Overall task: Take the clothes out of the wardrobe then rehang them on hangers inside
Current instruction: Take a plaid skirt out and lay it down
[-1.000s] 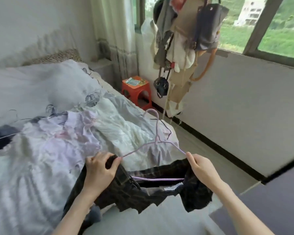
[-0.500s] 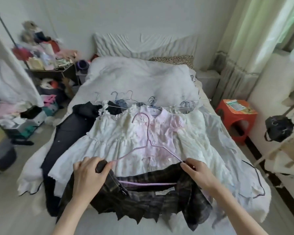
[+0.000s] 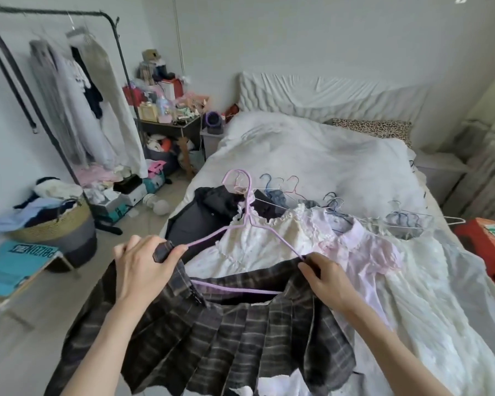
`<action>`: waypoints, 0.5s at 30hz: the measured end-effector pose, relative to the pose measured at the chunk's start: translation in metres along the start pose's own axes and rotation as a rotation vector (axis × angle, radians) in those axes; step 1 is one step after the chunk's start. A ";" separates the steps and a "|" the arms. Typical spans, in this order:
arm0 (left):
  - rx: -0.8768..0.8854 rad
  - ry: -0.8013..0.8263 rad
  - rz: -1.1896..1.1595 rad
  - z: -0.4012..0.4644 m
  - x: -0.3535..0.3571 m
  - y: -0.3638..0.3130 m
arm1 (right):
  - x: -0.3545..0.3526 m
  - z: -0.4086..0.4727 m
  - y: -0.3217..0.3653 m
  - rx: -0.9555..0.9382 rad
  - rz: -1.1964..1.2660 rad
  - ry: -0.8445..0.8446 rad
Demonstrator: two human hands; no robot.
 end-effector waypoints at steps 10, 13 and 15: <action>0.072 0.122 0.012 0.120 0.077 0.099 | 0.056 0.117 0.040 0.121 0.105 -0.206; 0.052 0.211 -0.044 0.145 0.122 0.117 | 0.068 0.153 0.031 0.179 0.106 -0.192; 0.062 0.253 -0.059 0.157 0.153 0.124 | 0.077 0.175 0.020 0.216 0.089 -0.196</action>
Point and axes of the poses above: each hand's wrist, its own z-axis towards the middle knuckle, its own x-axis out of the palm, y = z × x, the point moved 10 cm from there along z, towards the middle knuckle, and after that the axes turned 8 degrees about x, right-handed, at the moved point
